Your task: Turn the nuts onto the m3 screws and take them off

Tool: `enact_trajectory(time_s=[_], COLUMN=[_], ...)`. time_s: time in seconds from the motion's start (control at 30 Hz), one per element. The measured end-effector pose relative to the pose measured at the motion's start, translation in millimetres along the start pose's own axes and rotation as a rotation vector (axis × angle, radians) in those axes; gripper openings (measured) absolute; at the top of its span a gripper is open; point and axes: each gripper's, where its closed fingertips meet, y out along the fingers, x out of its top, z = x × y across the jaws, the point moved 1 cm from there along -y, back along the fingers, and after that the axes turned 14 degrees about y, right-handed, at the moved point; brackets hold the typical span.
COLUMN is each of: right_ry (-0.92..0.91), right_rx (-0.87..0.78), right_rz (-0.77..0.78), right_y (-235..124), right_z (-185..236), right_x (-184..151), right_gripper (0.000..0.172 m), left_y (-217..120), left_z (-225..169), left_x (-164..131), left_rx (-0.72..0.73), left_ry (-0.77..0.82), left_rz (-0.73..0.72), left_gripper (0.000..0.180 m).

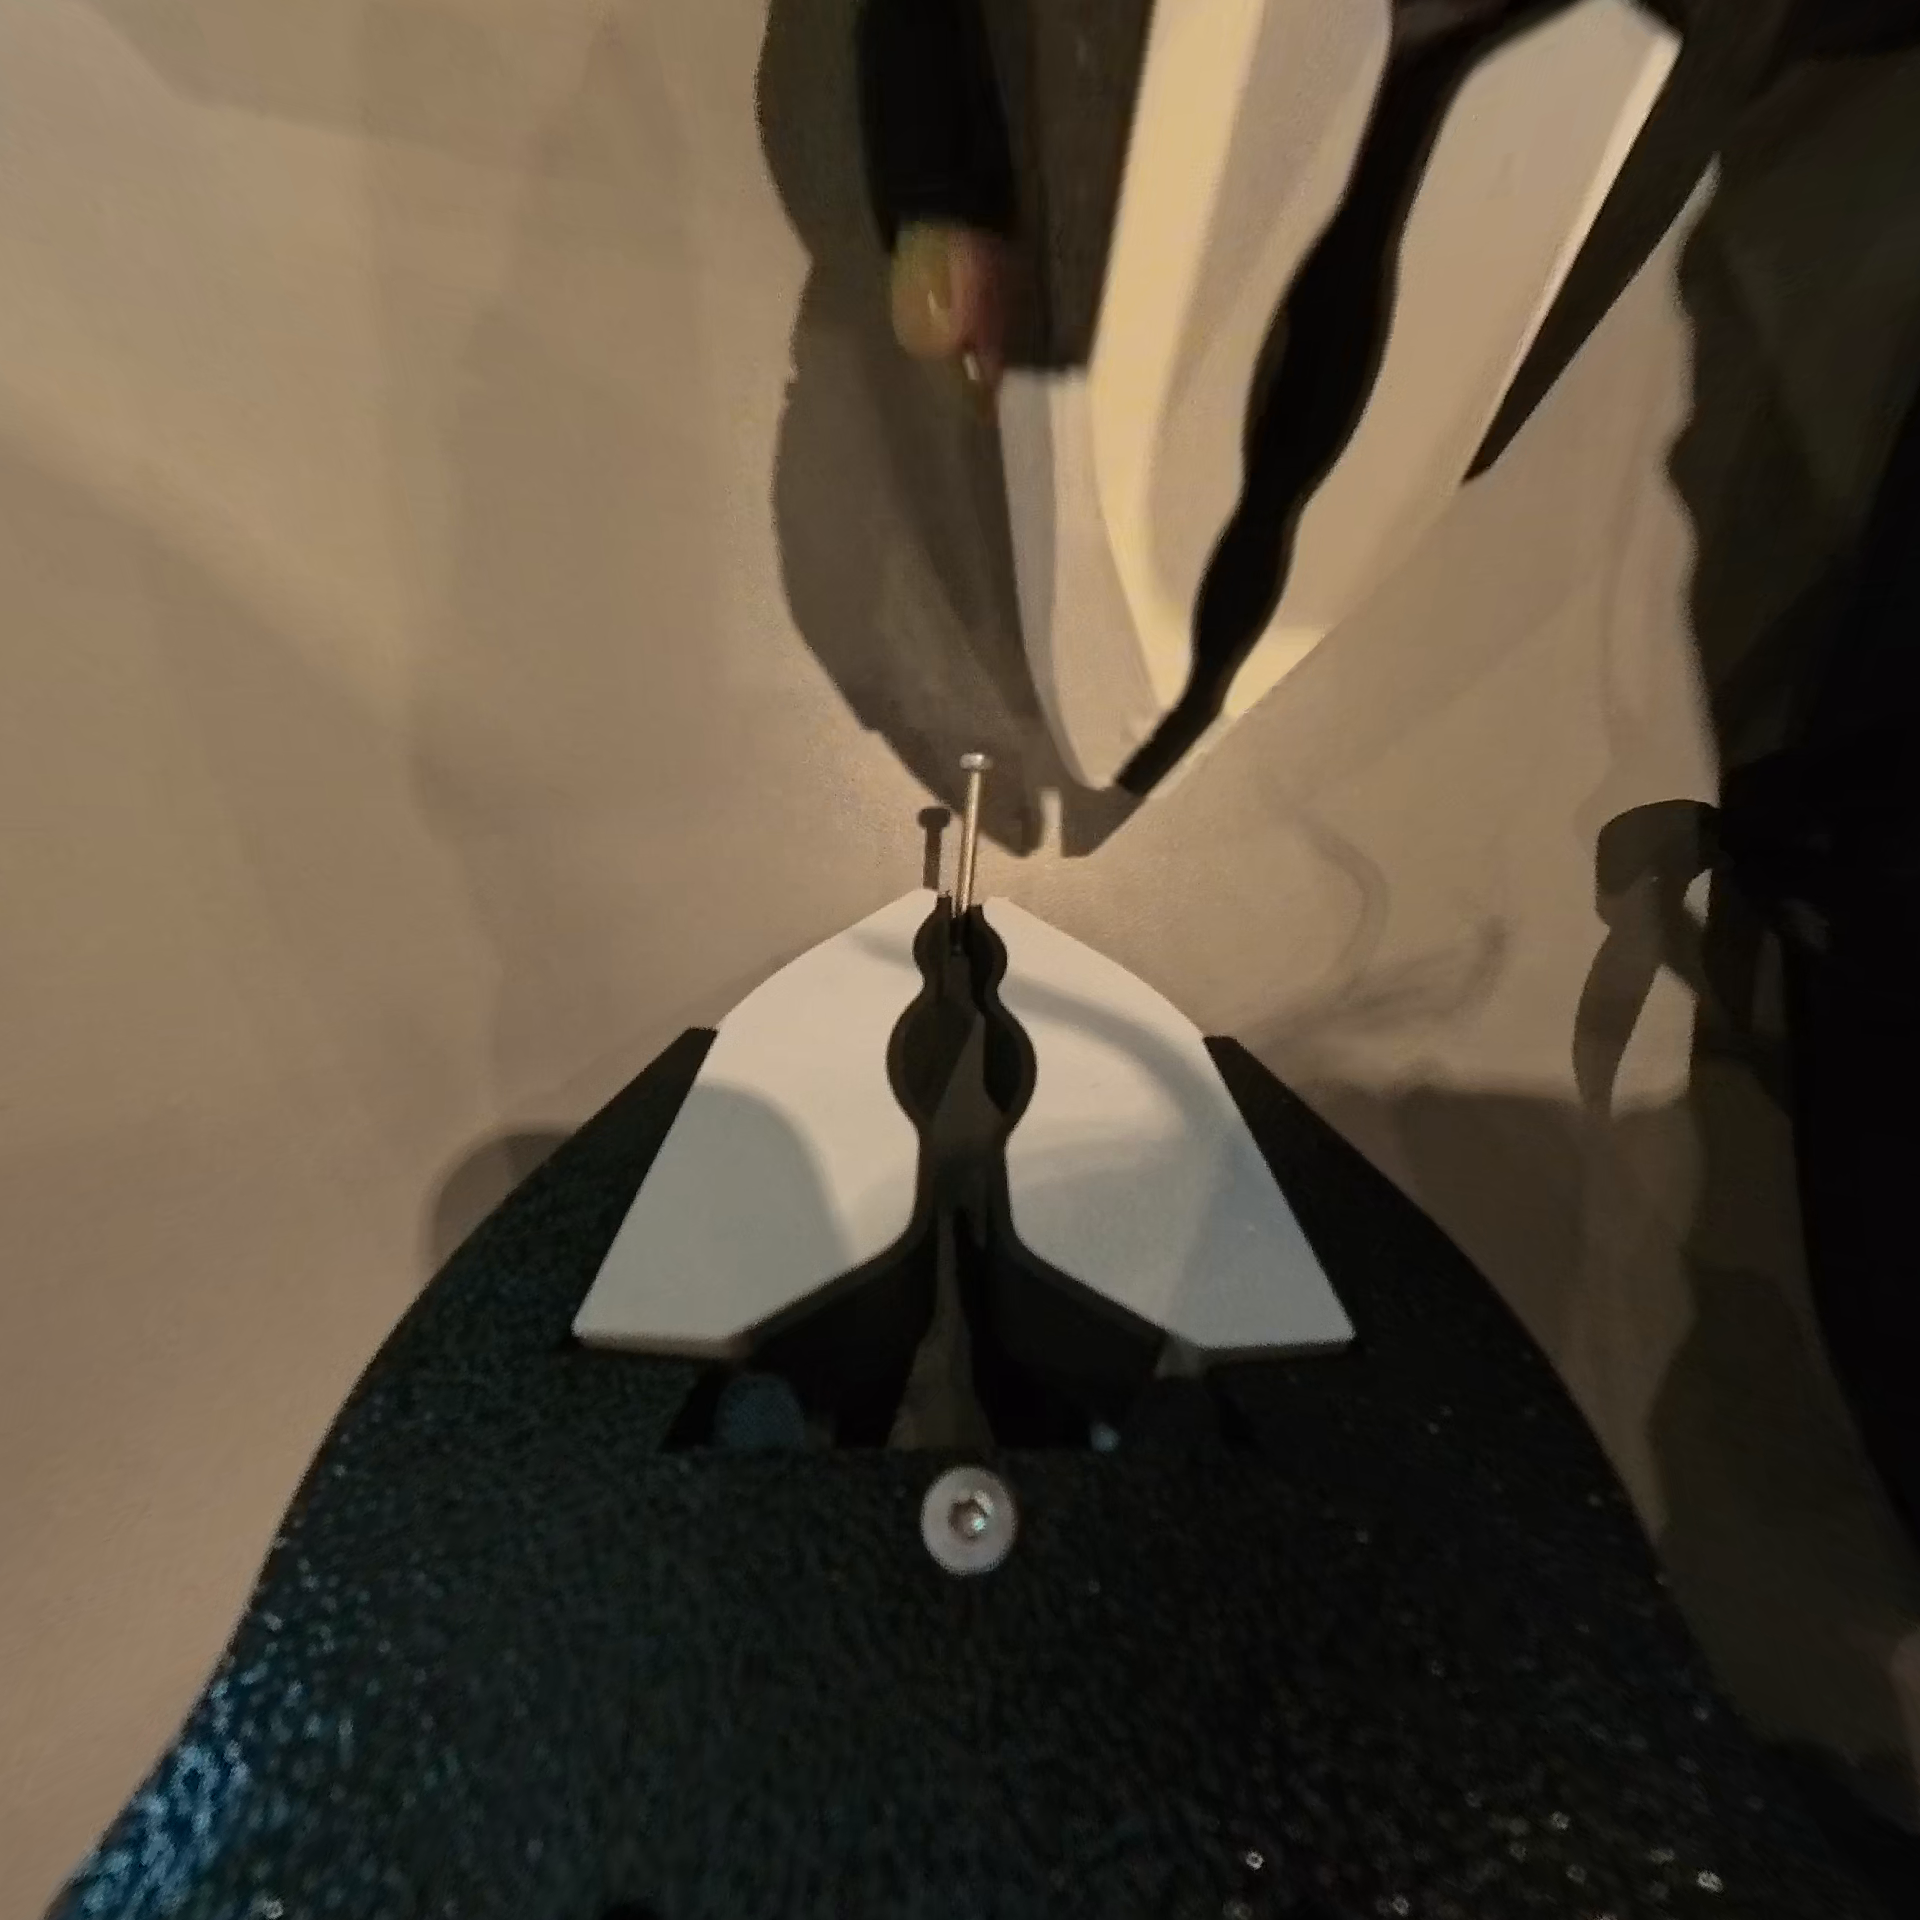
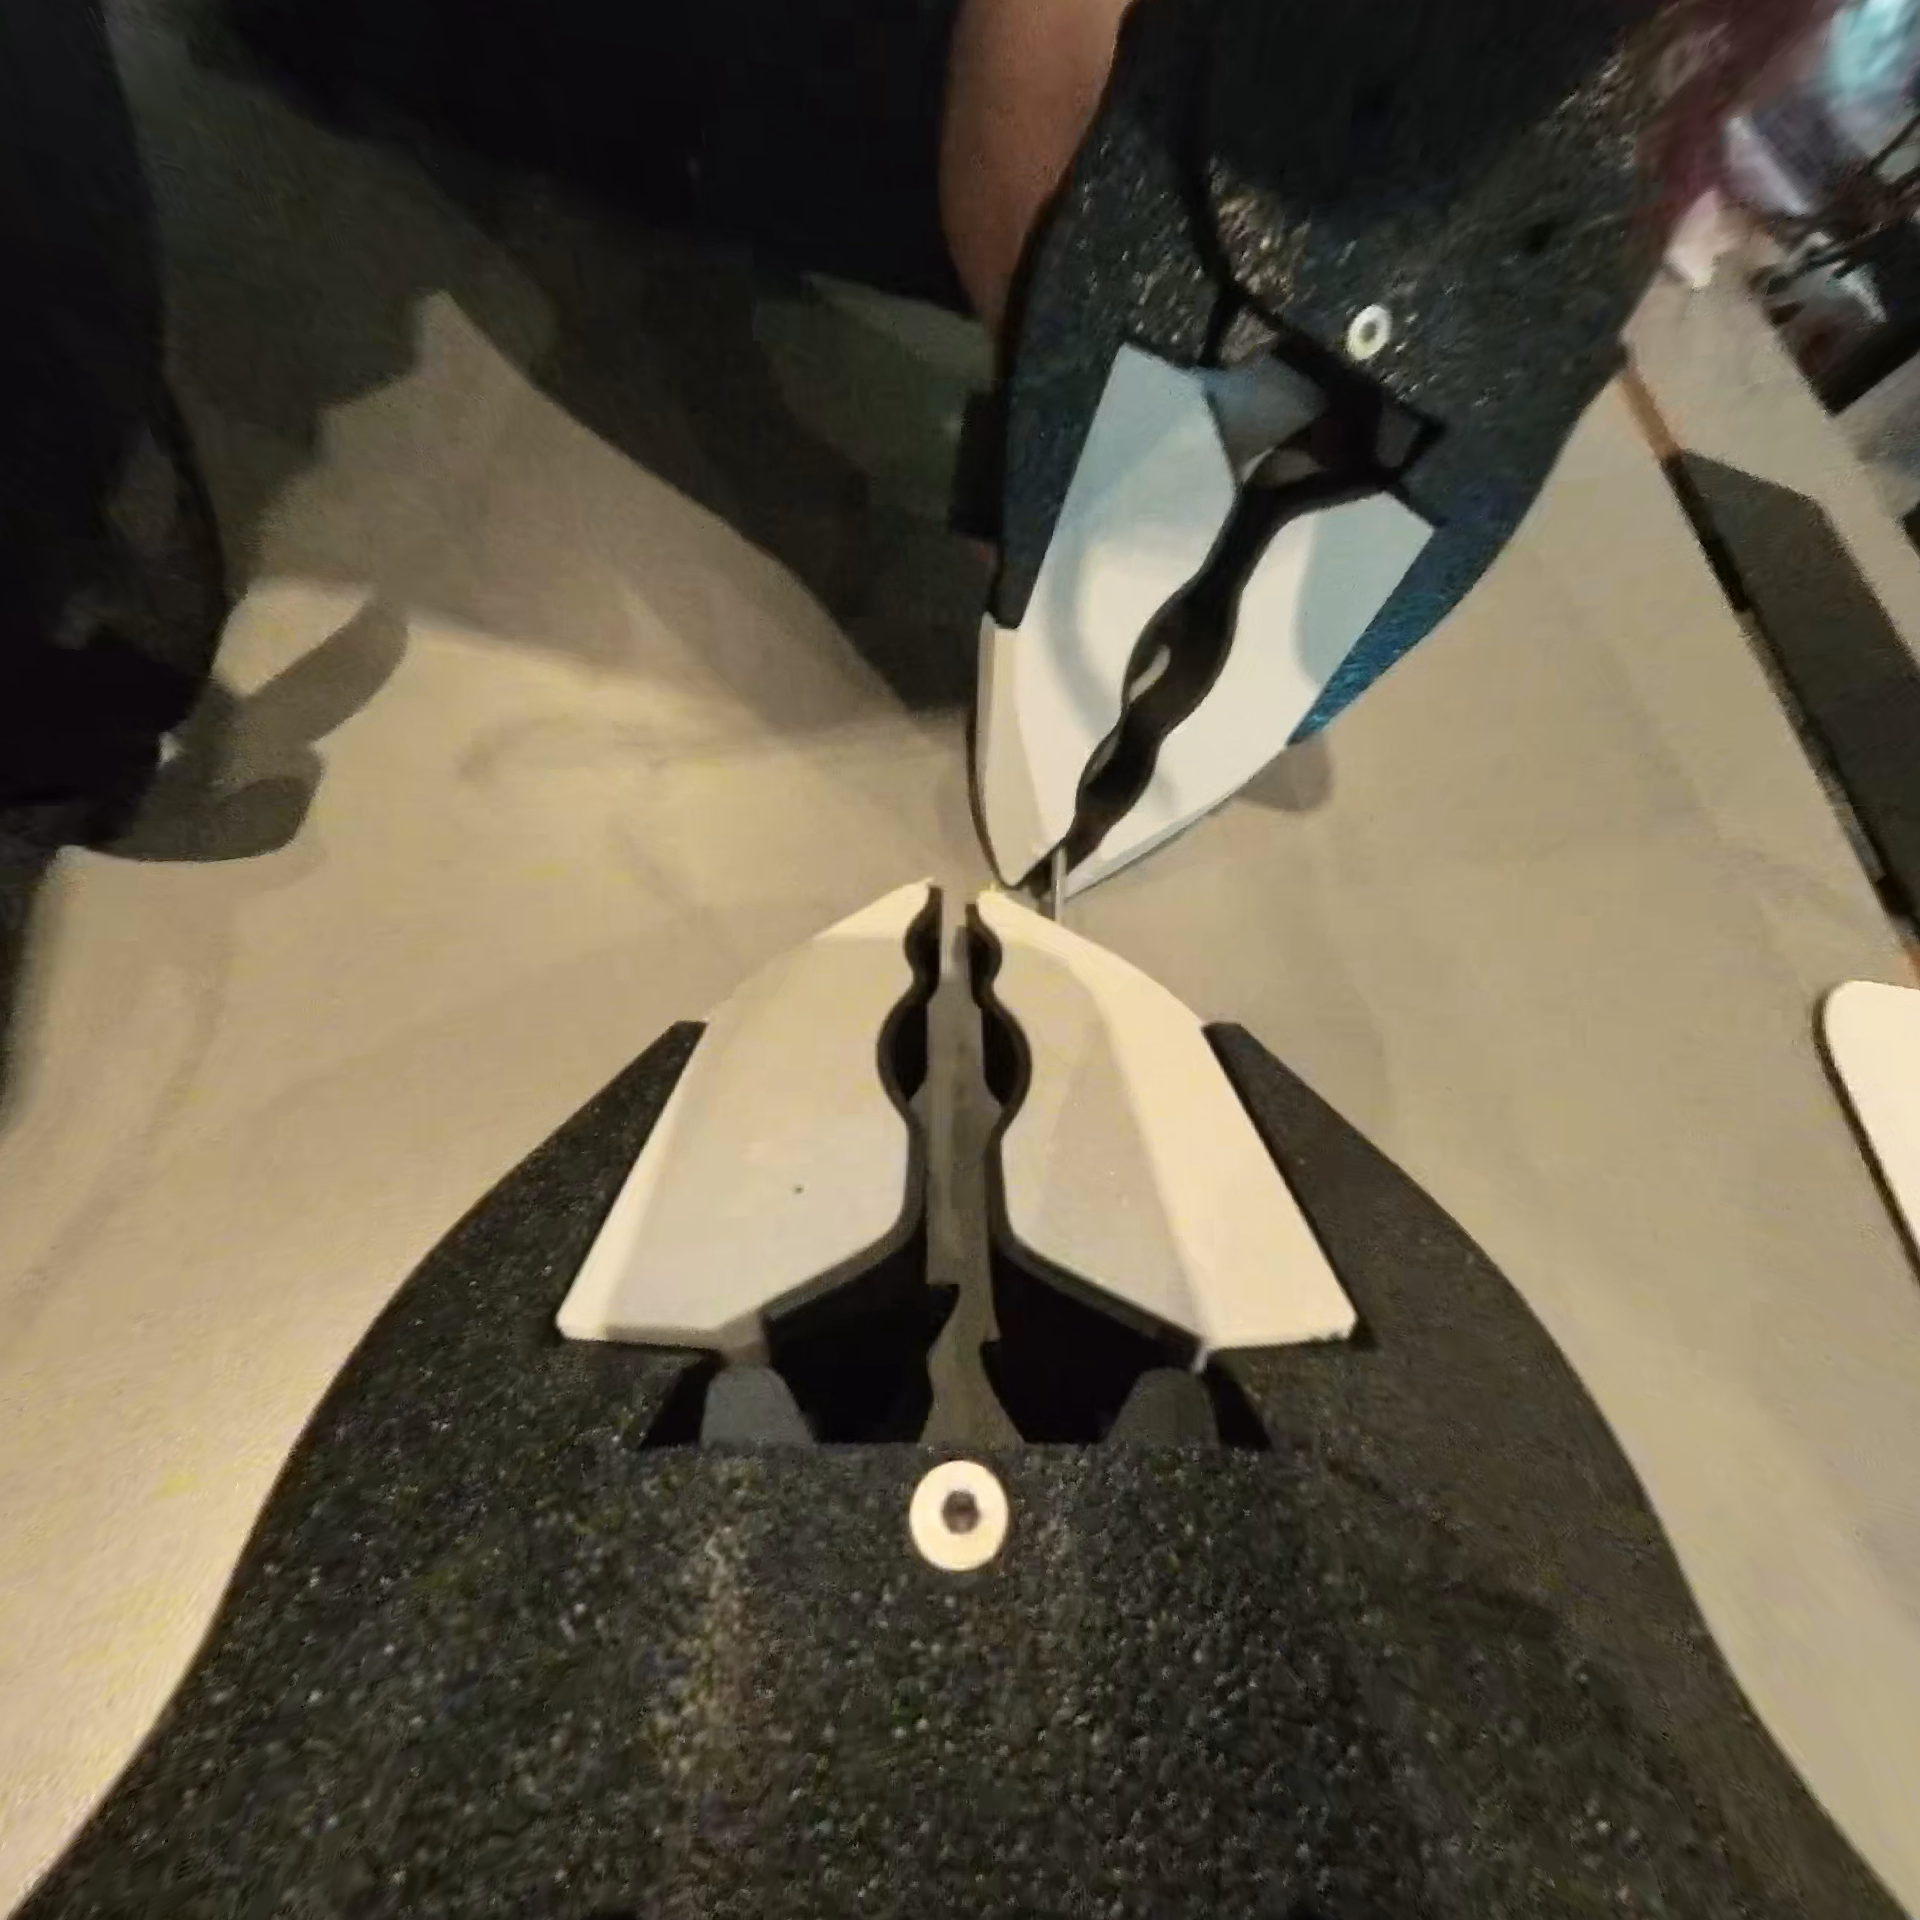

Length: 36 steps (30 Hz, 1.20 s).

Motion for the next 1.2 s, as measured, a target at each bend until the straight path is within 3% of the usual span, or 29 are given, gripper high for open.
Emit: enact_trajectory(time_s=[0.03, 0.17, 0.23, 0.37, 0.47, 0.73, 0.9, 1.0, 1.2], right_ry=[0.010, 0.049, 0.035, -0.019, 0.020, 0.037, 0.027, 0.102, 0.404], right_rx=[-0.011, -0.073, -0.066, -0.010, -0.047, -0.109, -0.267, -0.381, -0.531], right_rz=[-0.010, 0.015, 0.039, 0.003, 0.006, -0.031, -0.144, -0.139, 0.001], right_y=[-0.8, 2.4, 4.5, 0.7, 1.5, -3.1, -20.1, -29.8, -40.3], right_z=[-2.0, -12.7, -11.0, 0.1, -7.8, -17.8, -30.9, -35.6, -28.9], right_x=[1.2, -1.0, -3.6, -0.5, -0.3, 2.5, 15.9, 13.0, -18.4], right_gripper=[0.008, 0.028, 0.027, 0.003, 0.020, 0.018, 0.018, 0.016, 0.015], left_y=[0.1, 0.1, 0.2, 0.3, 0.4, 0.8, 1.2, 1.7, -10.1], left_z=[0.0, -0.1, -0.2, -0.3, -0.4, -0.6, -0.9, 1.5, 21.0], left_x=[0.0, -0.2, -0.3, -0.5, -0.6, -0.8, -0.6, -0.4, 1.5], left_rx=[-0.001, -0.002, -0.002, -0.002, -0.003, 0.003, 0.039, 0.138, 0.525], left_ry=[-0.002, -0.002, -0.002, -0.003, -0.003, 0.002, 0.022, 0.036, 0.101], left_rz=[-0.002, -0.002, -0.002, -0.003, -0.004, 0.000, 0.013, 0.004, -0.102], left_gripper=[0.002, 0.002, 0.002, 0.002, 0.003, 0.003, 0.003, 0.003, 0.003])
